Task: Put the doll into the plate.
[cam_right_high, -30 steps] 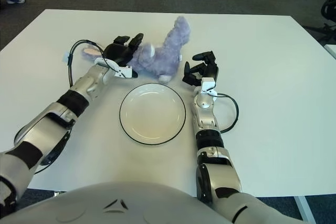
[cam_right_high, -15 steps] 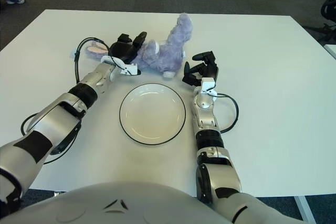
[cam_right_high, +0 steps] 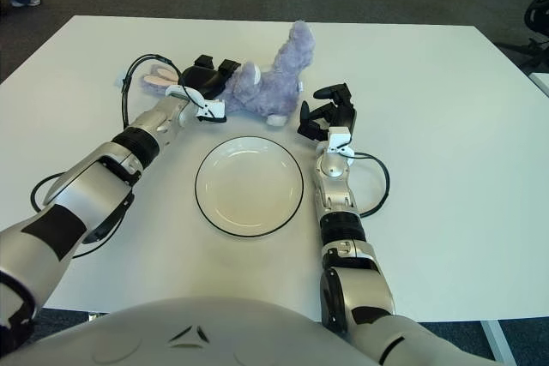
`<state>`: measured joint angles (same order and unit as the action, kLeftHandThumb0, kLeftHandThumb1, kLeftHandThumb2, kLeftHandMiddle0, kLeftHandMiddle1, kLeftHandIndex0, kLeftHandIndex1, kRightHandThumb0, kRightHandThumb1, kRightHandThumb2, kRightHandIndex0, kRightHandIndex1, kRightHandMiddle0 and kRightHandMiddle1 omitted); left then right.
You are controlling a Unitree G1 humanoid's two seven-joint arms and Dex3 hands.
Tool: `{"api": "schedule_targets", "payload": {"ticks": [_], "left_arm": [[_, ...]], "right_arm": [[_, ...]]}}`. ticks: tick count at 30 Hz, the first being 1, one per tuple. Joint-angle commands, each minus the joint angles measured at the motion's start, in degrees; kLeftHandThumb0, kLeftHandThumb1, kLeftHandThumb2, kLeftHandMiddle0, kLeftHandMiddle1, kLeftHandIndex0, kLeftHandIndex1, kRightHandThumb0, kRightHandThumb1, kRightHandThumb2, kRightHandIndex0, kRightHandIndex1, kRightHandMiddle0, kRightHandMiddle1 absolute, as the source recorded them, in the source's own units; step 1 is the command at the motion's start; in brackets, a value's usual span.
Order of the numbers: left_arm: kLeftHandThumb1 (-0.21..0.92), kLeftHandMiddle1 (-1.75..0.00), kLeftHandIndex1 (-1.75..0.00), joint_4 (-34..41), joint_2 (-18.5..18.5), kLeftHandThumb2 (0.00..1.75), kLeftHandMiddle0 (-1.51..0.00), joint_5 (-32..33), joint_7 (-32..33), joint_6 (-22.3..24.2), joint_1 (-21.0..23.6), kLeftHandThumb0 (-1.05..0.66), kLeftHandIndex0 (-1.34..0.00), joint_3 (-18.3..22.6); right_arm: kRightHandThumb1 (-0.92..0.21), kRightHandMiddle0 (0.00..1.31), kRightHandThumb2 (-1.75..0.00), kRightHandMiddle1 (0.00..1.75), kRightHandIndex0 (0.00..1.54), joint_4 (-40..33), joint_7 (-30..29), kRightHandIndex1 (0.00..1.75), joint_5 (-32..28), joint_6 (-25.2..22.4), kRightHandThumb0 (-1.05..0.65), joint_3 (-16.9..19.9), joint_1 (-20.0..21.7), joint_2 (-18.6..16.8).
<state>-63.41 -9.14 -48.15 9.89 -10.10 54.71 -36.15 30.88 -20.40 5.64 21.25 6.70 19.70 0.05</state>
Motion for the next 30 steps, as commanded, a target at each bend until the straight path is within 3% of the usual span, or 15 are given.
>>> {"api": "schedule_targets", "payload": {"ticks": [1, 7, 21, 30], "left_arm": [[0.22, -1.74, -1.61, -2.69, 0.32, 1.03, -0.18, -0.51, -4.44, -1.13, -2.20, -0.27, 0.00, -2.18], [0.21, -1.74, -1.73, -4.04, 0.31, 1.07, -0.14, 0.04, -5.35, -1.90, -1.43, -0.26, 0.00, -2.64], [0.25, -1.72, -1.75, -4.66, -0.30, 1.05, -0.07, 0.08, -6.05, -3.20, -0.85, -0.31, -0.07, -3.62], [0.29, -1.69, -1.75, -4.05, -0.64, 0.98, -0.08, 0.25, -6.46, -3.39, -0.77, -0.37, -0.25, -4.11]], "right_arm": [[-0.33, 0.40, -1.23, 1.66, 0.71, 0.04, -0.25, 1.58, 0.55, -0.44, -0.01, -0.15, -0.56, 0.18], [-0.33, 0.40, -1.23, 1.66, 0.71, 0.17, -0.35, 1.59, 0.65, -0.54, -0.01, -0.25, -0.45, 0.26], [-0.33, 0.40, -1.23, 1.66, 0.71, 0.12, 0.14, 1.59, 0.13, -0.74, -0.01, -0.12, -0.43, 0.27], [-0.33, 0.40, -1.24, 1.65, 0.71, 0.02, 0.18, 1.60, 0.36, -0.67, -0.01, -0.21, -0.58, 0.48]]}}
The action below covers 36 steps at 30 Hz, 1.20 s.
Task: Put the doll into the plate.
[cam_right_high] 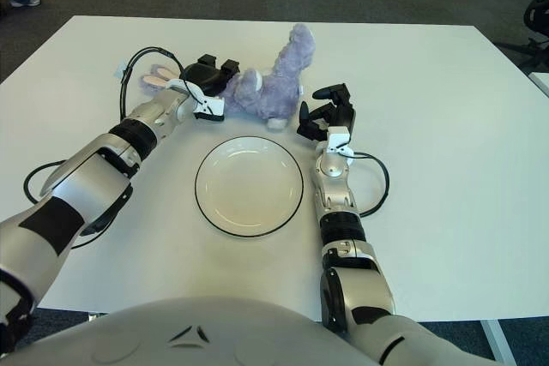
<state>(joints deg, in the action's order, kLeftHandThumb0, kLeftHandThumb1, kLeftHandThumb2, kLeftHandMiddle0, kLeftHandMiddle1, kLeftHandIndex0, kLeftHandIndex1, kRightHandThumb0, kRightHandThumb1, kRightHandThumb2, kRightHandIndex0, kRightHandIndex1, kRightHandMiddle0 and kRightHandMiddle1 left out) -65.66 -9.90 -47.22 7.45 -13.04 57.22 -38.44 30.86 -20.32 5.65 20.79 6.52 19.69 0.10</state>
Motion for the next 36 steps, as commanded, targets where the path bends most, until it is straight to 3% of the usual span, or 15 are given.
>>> {"api": "schedule_targets", "payload": {"ticks": [1, 13, 26, 27, 29, 33, 36], "left_arm": [[0.29, -1.69, -1.75, -1.74, 0.13, 0.97, -0.08, -0.57, -3.93, -0.36, -3.33, -0.37, -0.27, -1.73], [0.30, -1.71, -1.75, -1.23, 0.12, 0.96, -0.11, 0.70, -2.61, -0.18, -3.86, -0.35, -0.42, -1.01], [0.19, -1.75, -1.75, -1.40, 0.36, 1.12, -0.24, 3.07, 1.47, -1.76, -4.88, -0.13, -0.49, 0.94], [0.34, -1.69, -1.75, -1.45, 0.40, 1.06, -0.38, 3.28, 1.88, -1.81, -4.98, 0.13, -0.47, 1.15], [0.42, -1.66, -1.75, -1.53, 0.48, 1.02, -0.45, 3.69, 2.67, -1.87, -5.15, 0.26, -0.45, 1.53], [0.49, -1.68, -1.75, -1.78, 0.57, 1.02, -0.48, 4.34, 4.51, -2.04, -5.39, 0.38, -0.42, 2.31], [0.47, -1.71, -1.75, -1.48, 0.39, 1.08, -0.50, 4.98, 6.43, -2.54, -5.62, 0.41, -0.42, 3.21]], "right_arm": [[-0.33, 0.40, -1.24, 1.65, 0.71, 0.05, 0.08, 1.60, 0.40, -0.23, -0.01, -0.04, -0.58, 0.47], [-0.33, 0.40, -1.24, 1.66, 0.71, 0.21, 0.02, 1.60, 0.41, -0.02, -0.01, -0.14, -0.58, 0.54], [-0.33, 0.40, -1.25, 1.66, 0.71, 0.66, -0.23, 1.60, 0.44, -0.31, -0.01, -0.13, -0.29, 0.63], [-0.33, 0.40, -1.25, 1.66, 0.71, 0.70, -0.21, 1.60, 0.43, -0.27, -0.01, -0.13, -0.28, 0.63], [-0.33, 0.40, -1.25, 1.67, 0.71, 0.74, -0.21, 1.60, 0.44, -0.21, -0.01, -0.14, -0.26, 0.64], [-0.33, 0.40, -1.25, 1.67, 0.71, 1.04, -0.30, 1.59, 0.54, -0.16, -0.01, -0.18, -0.08, 0.67], [-0.33, 0.40, -1.25, 1.67, 0.71, 1.07, -0.33, 1.59, 0.65, -0.21, -0.01, -0.24, -0.08, 0.73]]}}
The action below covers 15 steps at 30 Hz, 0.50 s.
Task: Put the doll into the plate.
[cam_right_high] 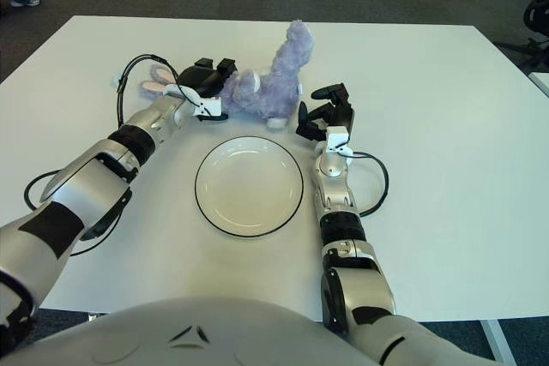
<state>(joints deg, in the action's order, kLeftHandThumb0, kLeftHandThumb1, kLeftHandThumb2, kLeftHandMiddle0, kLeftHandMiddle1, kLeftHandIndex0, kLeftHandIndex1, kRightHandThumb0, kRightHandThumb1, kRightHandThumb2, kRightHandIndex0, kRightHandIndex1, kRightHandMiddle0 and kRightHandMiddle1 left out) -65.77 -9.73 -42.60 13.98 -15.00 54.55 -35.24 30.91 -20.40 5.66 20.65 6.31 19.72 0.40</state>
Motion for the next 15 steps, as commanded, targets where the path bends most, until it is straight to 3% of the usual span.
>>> {"api": "schedule_targets", "payload": {"ticks": [1, 15], "left_arm": [[0.46, -1.71, -1.75, -1.33, 0.20, 1.10, -0.50, 0.45, 0.19, -0.69, -2.97, 0.41, -0.42, 0.16], [0.27, -1.75, -1.75, 4.53, -1.64, 1.37, -0.64, 3.79, 1.51, -0.94, -3.90, 0.48, -0.46, 4.40]], "right_arm": [[-0.33, 0.40, -1.24, 1.67, 0.71, 1.02, -0.26, 1.59, 0.66, -0.07, -0.01, -0.04, -0.11, 0.44], [-0.33, 0.39, -1.24, 1.67, 0.71, 1.86, -0.17, 1.59, 0.52, 0.02, -0.01, 0.00, 0.42, 0.71]]}}
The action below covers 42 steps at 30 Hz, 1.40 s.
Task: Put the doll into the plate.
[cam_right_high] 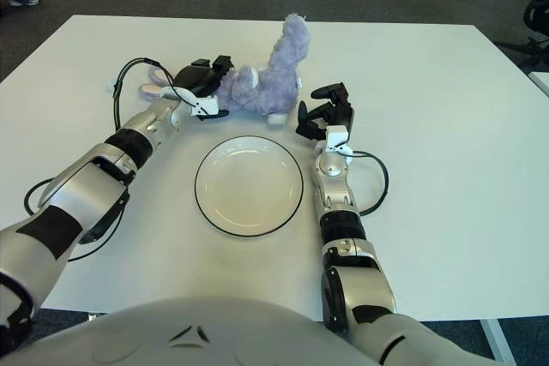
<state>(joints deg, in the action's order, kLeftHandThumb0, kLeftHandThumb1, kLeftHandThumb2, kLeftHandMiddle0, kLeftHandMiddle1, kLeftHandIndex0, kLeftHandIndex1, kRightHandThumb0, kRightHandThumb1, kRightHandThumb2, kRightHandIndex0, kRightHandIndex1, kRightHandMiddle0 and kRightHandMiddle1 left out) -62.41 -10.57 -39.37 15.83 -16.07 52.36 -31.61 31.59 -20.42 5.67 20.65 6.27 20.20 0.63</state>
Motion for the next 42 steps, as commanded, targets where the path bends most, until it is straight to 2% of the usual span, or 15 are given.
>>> {"api": "schedule_targets", "payload": {"ticks": [1, 8, 16, 30, 42], "left_arm": [[0.26, -1.75, -1.75, 1.83, -1.07, 1.37, -0.64, 0.77, -0.22, 0.07, -1.89, 0.48, -0.47, 1.11], [0.24, -1.75, -1.75, 5.81, -2.54, 1.40, -0.66, 1.39, -0.67, 0.02, -3.07, 0.49, -0.52, 2.47], [0.24, -1.75, -1.75, 13.59, -4.92, 1.41, -0.66, 1.62, -2.78, 0.82, -5.81, 0.49, -0.53, 4.28], [0.21, -1.75, -1.75, 30.94, -9.34, 1.44, -0.69, 0.73, -5.51, 2.39, -12.85, 0.51, -0.59, 6.75], [0.21, -1.75, -1.75, 37.75, -11.54, 1.44, -0.69, 1.13, -5.20, -1.13, -15.83, 0.51, -0.61, 9.38]], "right_arm": [[-0.33, 0.39, -1.24, 1.67, 0.71, 1.19, -0.15, 1.59, 0.49, 0.01, -0.01, 0.04, -0.06, 0.46], [-0.33, 0.40, -1.24, 1.66, 0.71, 1.07, -0.09, 1.59, 0.42, -0.17, -0.01, 0.11, -0.09, 0.55], [-0.33, 0.40, -1.24, 1.66, 0.71, 1.01, 0.16, 1.60, 0.16, -0.49, -0.01, 0.27, -0.11, 0.64], [-0.33, 0.40, -1.25, 1.65, 0.71, 1.44, -0.02, 1.61, -0.07, -1.65, -0.01, 0.63, 0.38, 0.92], [-0.33, 0.40, -1.25, 1.66, 0.71, 2.63, -0.56, 1.60, 0.12, -2.06, -0.01, 0.81, 1.12, 1.28]]}}
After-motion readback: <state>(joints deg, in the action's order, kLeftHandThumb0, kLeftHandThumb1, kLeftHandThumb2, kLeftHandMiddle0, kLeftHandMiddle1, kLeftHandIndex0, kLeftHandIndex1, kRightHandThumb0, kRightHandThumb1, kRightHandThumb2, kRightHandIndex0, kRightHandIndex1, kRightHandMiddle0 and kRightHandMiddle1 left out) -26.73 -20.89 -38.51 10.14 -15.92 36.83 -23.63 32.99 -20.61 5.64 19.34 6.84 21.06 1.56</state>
